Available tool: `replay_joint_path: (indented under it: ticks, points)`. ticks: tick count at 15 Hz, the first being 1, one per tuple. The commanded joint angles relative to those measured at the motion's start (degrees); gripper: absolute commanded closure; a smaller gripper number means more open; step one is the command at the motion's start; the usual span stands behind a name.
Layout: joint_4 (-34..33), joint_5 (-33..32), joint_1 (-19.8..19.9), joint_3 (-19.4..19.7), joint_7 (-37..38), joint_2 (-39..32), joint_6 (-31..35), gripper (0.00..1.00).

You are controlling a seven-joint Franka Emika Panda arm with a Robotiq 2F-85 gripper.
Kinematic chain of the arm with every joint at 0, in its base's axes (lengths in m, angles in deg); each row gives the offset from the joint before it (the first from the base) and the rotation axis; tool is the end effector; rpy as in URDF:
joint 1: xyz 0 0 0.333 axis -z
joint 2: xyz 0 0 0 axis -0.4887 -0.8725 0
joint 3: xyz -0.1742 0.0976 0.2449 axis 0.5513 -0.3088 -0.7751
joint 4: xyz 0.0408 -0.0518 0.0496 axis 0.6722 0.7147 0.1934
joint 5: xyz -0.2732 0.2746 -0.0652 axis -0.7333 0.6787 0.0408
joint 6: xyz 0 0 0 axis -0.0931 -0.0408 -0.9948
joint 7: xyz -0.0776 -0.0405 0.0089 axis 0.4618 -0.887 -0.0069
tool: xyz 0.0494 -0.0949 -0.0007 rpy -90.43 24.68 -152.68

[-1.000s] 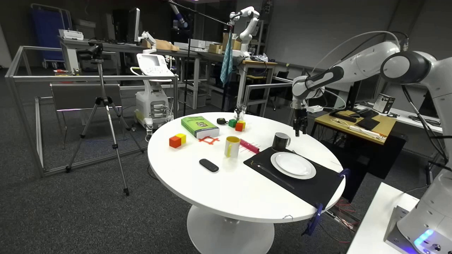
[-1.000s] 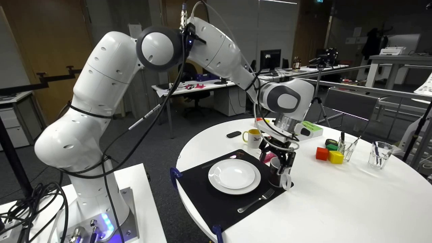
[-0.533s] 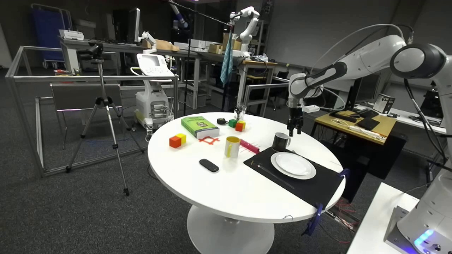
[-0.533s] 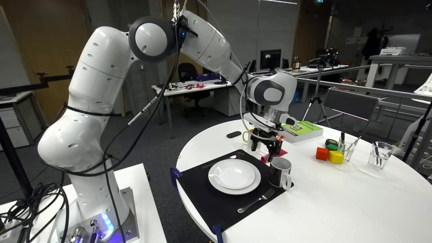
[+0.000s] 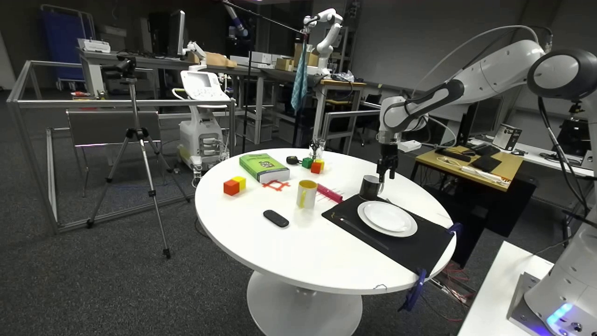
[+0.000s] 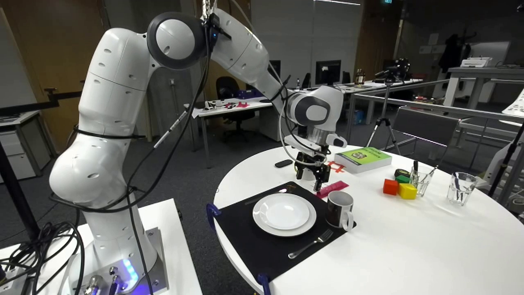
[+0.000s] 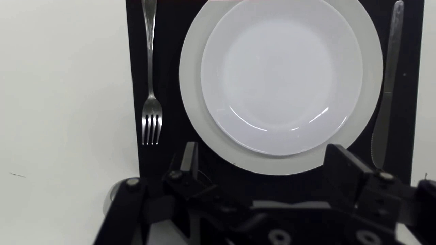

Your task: Take the fork out of the cup then move the cup off of the table mat

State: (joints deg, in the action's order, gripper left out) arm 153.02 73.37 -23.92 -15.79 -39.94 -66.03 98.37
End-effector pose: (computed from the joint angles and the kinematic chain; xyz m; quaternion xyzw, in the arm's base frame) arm 0.6223 -0.0791 0.2709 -0.9944 -0.0197 0.1036 0.0062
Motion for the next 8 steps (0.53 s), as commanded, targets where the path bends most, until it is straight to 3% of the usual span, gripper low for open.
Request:
replay_joint_path:
  ticks: [1,8]
  points:
    - [0.45,-0.07,0.03,-0.12,0.05,0.51,-0.04,0.0]
    - [-0.2,0.26,0.28,0.28,1.16,-0.84,0.75,0.0]
